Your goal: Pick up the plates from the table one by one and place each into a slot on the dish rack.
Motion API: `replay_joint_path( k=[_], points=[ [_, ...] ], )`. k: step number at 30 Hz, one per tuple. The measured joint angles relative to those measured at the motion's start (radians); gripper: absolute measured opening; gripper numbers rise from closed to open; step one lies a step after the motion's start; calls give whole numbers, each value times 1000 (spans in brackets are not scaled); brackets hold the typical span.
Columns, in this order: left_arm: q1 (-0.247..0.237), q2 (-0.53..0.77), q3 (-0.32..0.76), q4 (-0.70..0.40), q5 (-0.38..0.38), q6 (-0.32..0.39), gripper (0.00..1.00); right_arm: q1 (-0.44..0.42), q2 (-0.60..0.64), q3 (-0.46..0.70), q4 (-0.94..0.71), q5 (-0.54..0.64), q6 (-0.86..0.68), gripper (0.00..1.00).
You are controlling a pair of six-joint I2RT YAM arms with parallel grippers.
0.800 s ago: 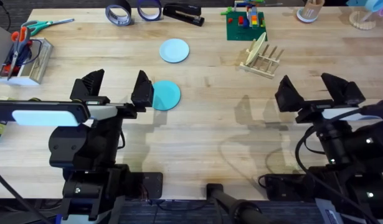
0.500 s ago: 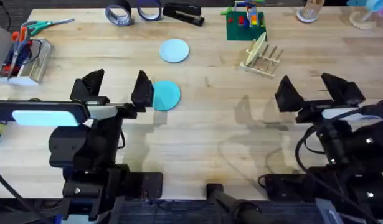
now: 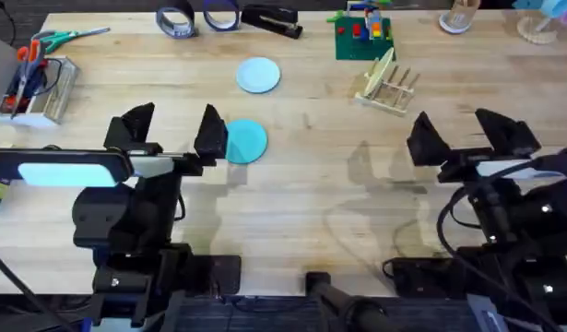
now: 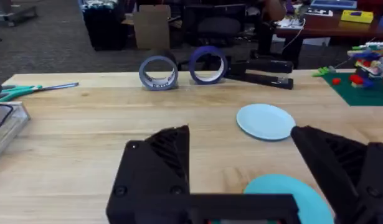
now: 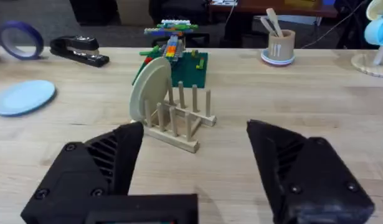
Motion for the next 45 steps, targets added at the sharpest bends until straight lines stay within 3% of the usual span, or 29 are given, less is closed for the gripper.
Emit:
replay_joint_path(
  k=[10,13,23,30,45],
  points=[
    [0,0,3,-28,0,0,993,0,0,6,-9,0,0,995],
    [0,0,34,-77,0,0,992,0,1,47,-81,0,0,995],
    [0,6,398,-426,0,-23,993,0,33,405,-486,0,0,995],
    [0,148,652,-685,0,-39,993,0,220,659,-717,0,0,995],
    [0,670,1113,-1112,47,-46,993,0,779,1086,-1118,-1,-21,993]
  ],
)
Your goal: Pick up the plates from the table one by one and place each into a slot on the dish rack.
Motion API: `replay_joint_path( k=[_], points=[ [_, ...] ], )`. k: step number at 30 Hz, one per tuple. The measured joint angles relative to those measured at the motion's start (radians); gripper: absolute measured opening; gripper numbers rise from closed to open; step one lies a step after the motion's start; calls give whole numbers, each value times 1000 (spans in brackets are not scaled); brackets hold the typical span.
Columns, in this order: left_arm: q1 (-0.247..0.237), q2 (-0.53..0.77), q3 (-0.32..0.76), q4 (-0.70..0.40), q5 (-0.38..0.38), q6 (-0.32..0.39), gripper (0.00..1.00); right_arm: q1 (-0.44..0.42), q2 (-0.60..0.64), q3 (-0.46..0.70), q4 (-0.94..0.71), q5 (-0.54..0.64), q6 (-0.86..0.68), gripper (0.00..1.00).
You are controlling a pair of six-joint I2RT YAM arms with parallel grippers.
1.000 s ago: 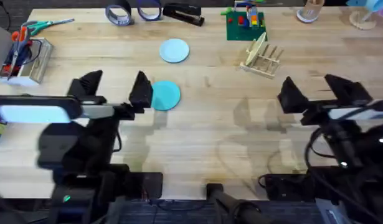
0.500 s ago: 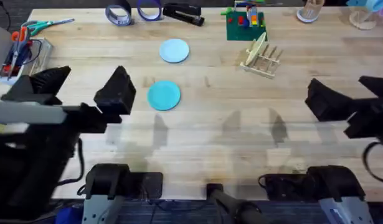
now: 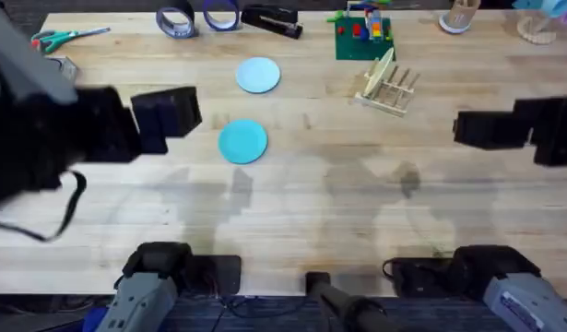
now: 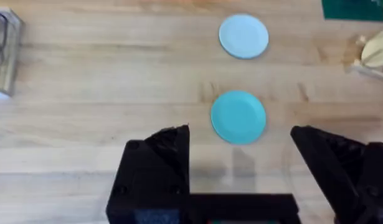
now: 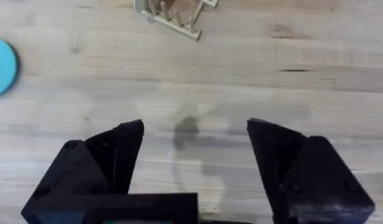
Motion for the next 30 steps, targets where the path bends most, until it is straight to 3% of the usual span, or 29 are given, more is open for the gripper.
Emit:
replay_joint_path(
  k=[5,11,17,30],
  points=[
    [0,186,141,-152,31,-6,993,0,116,85,-9,0,-24,993],
    [0,410,305,-319,46,-8,993,0,141,103,50,0,-34,995],
    [0,564,380,-316,88,-15,993,0,141,104,84,0,-38,991],
    [0,730,383,-286,134,-9,993,0,172,107,133,-61,11,994]
  ],
)
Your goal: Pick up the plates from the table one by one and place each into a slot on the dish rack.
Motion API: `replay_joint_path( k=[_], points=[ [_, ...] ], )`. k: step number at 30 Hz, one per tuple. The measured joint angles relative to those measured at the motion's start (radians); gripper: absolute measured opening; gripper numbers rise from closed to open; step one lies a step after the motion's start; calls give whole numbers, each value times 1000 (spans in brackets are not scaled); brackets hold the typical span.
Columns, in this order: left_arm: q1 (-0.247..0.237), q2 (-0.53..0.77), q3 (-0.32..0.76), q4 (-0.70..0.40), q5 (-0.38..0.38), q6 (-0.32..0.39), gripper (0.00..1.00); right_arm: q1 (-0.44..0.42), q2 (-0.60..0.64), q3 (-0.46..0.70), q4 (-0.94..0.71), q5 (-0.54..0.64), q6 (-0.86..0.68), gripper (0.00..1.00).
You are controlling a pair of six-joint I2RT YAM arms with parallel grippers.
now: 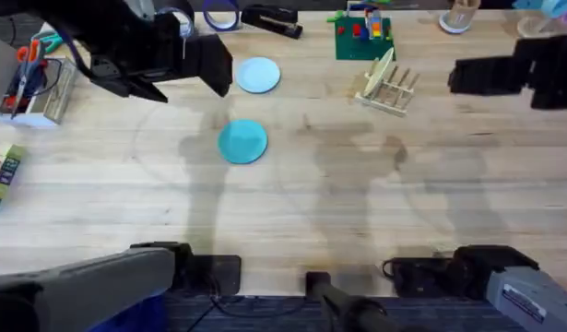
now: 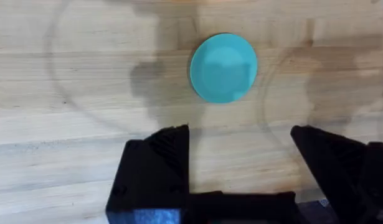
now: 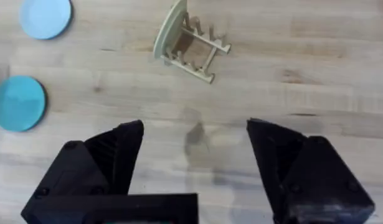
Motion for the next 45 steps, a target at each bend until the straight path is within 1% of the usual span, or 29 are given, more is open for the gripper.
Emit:
replay_joint_path(
  k=[5,6,7,8,9,10,11,12,13,17,20,22,26,31,33,36,41,45],
  points=[
    [0,26,0,3,2,-4,990,0,41,0,76,-11,19,994],
    [0,31,0,3,4,-10,933,0,43,0,89,-12,24,994],
    [0,37,0,4,7,-9,772,0,43,0,100,-13,28,994],
    [0,43,0,6,9,-11,642,0,43,0,112,-13,32,994],
    [0,50,0,9,12,-11,465,0,43,0,124,-13,37,995],
    [0,55,0,13,15,-12,321,0,43,0,131,-13,39,995],
    [0,61,0,17,17,-13,153,0,43,0,133,-13,41,995],
    [0,66,0,21,19,-9,74,0,43,0,133,-13,44,995],
    [0,69,0,23,21,-10,52,0,43,0,133,-13,45,995],
    [2,71,0,26,34,-17,42,0,43,0,133,-13,52,995],
    [13,71,0,24,81,-17,42,0,43,0,133,-13,55,995],
    [29,71,0,31,132,10,42,0,43,0,133,-13,56,995],
    [73,71,0,33,243,91,43,0,43,0,133,-13,56,995],
    [130,71,0,21,346,181,42,0,43,0,133,-13,56,995],
    [144,71,0,13,367,216,42,0,43,0,133,-13,56,995],
    [147,73,0,13,388,251,42,0,43,0,133,-13,56,995],
    [147,100,-5,15,407,285,42,0,43,0,133,-13,56,994],
    [147,145,-44,37,422,310,43,0,43,0,133,-13,56,994]
  ],
)
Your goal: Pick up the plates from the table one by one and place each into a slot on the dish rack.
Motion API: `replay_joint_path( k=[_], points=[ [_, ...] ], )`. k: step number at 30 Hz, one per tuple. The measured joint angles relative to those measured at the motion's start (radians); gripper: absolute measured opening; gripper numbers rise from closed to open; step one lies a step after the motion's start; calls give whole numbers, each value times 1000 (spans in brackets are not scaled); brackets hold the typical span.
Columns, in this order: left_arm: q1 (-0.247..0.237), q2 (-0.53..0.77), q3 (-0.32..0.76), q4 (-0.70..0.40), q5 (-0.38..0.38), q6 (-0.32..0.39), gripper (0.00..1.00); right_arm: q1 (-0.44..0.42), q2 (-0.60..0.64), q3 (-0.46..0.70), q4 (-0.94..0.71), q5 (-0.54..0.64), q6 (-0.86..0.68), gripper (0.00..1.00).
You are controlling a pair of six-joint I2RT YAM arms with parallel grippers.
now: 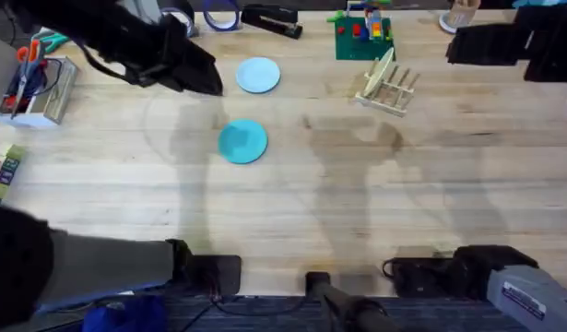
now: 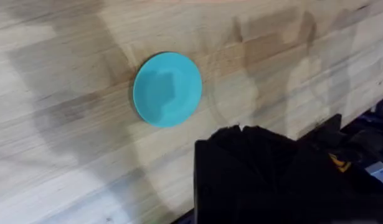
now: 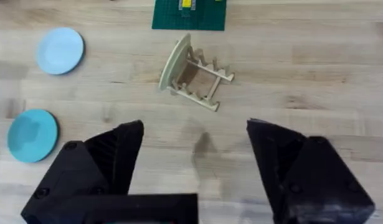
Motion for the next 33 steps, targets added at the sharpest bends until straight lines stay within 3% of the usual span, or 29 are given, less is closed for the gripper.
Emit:
replay_joint_path(
  k=[13,33],
  points=[
    [2,175,-20,29,22,76,42,0,0,0,0,0,8,995],
    [84,176,-182,117,22,113,42,0,0,0,0,0,19,993]
  ],
)
